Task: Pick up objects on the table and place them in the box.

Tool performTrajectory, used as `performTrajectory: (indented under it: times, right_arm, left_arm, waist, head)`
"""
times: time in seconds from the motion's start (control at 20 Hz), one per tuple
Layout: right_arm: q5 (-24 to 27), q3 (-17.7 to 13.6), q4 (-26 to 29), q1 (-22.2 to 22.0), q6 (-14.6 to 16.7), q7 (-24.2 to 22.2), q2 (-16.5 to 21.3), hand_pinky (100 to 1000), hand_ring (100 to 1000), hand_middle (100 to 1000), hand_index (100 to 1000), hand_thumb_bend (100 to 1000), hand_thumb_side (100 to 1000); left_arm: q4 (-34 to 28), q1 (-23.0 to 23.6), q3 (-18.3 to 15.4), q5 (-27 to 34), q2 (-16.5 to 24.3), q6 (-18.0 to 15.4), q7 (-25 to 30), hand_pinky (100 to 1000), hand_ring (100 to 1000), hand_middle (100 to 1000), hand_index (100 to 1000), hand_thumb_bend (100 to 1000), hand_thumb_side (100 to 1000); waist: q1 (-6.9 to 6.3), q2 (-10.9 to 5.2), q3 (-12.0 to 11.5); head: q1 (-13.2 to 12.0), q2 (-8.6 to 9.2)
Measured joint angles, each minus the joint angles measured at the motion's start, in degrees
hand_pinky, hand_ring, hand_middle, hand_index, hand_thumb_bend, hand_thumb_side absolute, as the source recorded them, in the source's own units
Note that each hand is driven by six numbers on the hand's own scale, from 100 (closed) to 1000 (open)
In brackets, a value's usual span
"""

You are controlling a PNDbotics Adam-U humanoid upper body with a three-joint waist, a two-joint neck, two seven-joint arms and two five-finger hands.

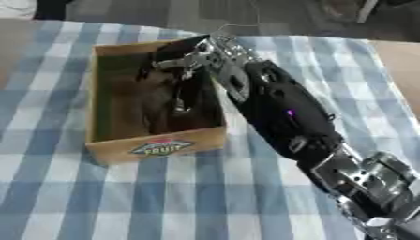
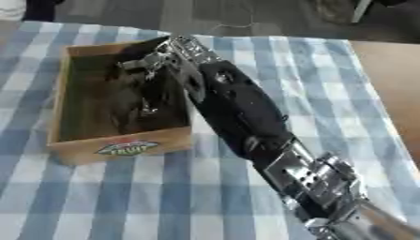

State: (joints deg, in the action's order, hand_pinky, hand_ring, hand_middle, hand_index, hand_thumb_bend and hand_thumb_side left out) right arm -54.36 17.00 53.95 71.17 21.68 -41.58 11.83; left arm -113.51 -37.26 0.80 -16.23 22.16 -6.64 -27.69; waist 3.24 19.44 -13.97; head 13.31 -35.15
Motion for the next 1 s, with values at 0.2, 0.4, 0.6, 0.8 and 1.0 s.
performTrajectory:
  times: [0.2, 0.4, 0.6, 0.8, 1.0]
  right_arm:
    - [0.6, -0.6, 1.3, 0.3, 0.2, 0.5, 0.1, 942, 980, 846, 936, 607, 274]
    - [2.8, -1.2, 4.1, 0.5, -0.4, 1.5, 0.6, 933, 970, 830, 923, 577, 318]
    - [5.7, -1.8, 8.5, 0.8, -1.5, 2.4, 2.2, 909, 960, 823, 919, 556, 369]
    - [10.0, -2.7, 14.4, 0.5, -4.0, 3.7, 5.2, 860, 939, 811, 915, 504, 416]
    - [14.6, -3.8, 21.1, -1.1, -7.4, 5.0, 8.6, 823, 918, 800, 908, 457, 442]
  left_arm:
    - [0.0, 0.0, 0.0, 0.0, 0.0, 0.1, -0.1, 928, 969, 916, 942, 100, 750]
    - [0.0, 0.2, 0.0, 0.0, 0.0, 0.1, -0.1, 928, 968, 914, 942, 102, 751]
    - [0.0, 0.5, 0.0, 0.0, 0.0, 0.2, -0.2, 927, 967, 914, 941, 101, 751]
    - [0.0, 1.0, 0.0, -0.1, 0.0, 0.4, -0.4, 928, 967, 914, 942, 101, 751]
    - [0.0, 1.1, -0.1, -0.3, 0.0, 0.5, -0.5, 928, 967, 913, 942, 102, 751]
  waist:
    - [-0.18, -0.03, 0.2]
    - [-0.34, -0.26, 0.4]
    - [-0.74, -0.83, 1.0]
    - [-1.25, -1.07, 1.7]
    - [-2.12, -1.47, 2.5]
  head:
    - [0.0, 0.00]
    - [-0.1, -0.04]
    - [-0.3, -0.37]
    - [-1.0, -0.56]
    - [-1.8, -0.61]
